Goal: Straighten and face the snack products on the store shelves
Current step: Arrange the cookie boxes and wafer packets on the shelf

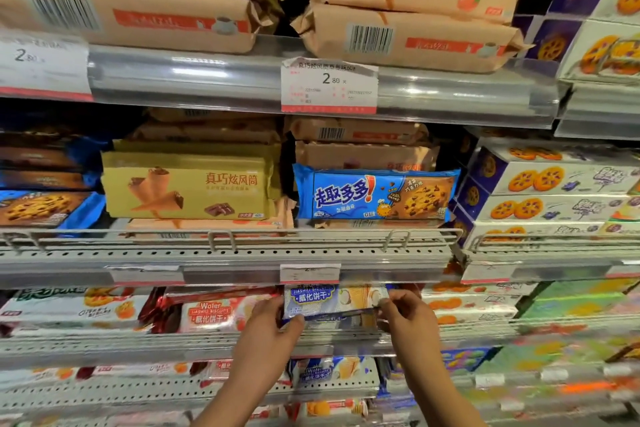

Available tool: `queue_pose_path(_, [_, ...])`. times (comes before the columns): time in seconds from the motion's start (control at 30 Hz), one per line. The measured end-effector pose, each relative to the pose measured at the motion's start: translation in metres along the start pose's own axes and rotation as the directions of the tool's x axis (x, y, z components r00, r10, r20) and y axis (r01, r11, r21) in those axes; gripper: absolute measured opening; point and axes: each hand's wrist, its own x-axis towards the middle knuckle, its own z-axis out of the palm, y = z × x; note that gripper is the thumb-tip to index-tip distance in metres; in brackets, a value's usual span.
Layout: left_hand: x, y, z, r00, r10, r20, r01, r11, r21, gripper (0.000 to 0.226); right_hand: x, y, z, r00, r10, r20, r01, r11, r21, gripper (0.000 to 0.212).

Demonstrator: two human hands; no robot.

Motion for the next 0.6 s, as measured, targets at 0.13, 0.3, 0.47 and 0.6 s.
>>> queue_pose_path(0.13, [0.01,0.005,0.002,1.0,0.01,-0.024,-0.008,0.998,0.064,0.051,0.016,0.002,0.007,0.999,-0.05,-0.019,0.046,0.985,-0.164,0.007])
queue_pose_path(0.3, [0.02,0.01,0.009,0.999,-0.012,-0.043,0.018,0.991,0.134,0.037,0.028,0.005,0.015,1.0,-0.026,0.016,0.029,0.974,-0.227,0.016])
queue_pose_path(0.47, [0.029,0.011,0.018,1.0,-0.004,-0.018,0.006,0.993,0.117,0.024,0.034,0.015,0.015,1.0,-0.027,0.003,0.027,0.981,-0.192,0.007])
queue_pose_path(0.6, [0.034,0.013,0.02,0.999,-0.001,-0.049,0.009,0.987,0.159,0.022,0.036,0.015,0.014,0.999,-0.038,0.036,0.045,0.98,-0.196,0.009])
